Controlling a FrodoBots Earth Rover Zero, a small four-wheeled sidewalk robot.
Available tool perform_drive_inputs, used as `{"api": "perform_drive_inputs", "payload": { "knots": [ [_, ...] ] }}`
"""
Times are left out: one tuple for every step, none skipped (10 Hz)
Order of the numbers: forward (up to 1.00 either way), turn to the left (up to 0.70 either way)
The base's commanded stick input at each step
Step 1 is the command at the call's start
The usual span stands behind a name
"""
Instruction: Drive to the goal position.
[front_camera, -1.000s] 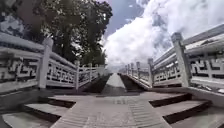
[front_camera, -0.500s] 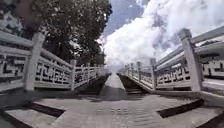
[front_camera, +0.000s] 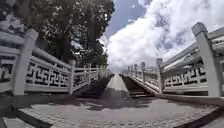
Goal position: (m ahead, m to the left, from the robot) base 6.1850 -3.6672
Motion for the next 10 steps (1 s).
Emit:
{"api": "perform_drive_inputs", "payload": {
  "knots": [
    [0.70, 0.00],
    [0.70, 0.00],
    [0.70, 0.00],
    [0.70, 0.00],
    [0.70, 0.00],
    [0.70, 0.00],
    [0.70, -0.14],
    [0.70, -0.14],
    [0.70, -0.14],
    [0.70, -0.14]
  ]
}}
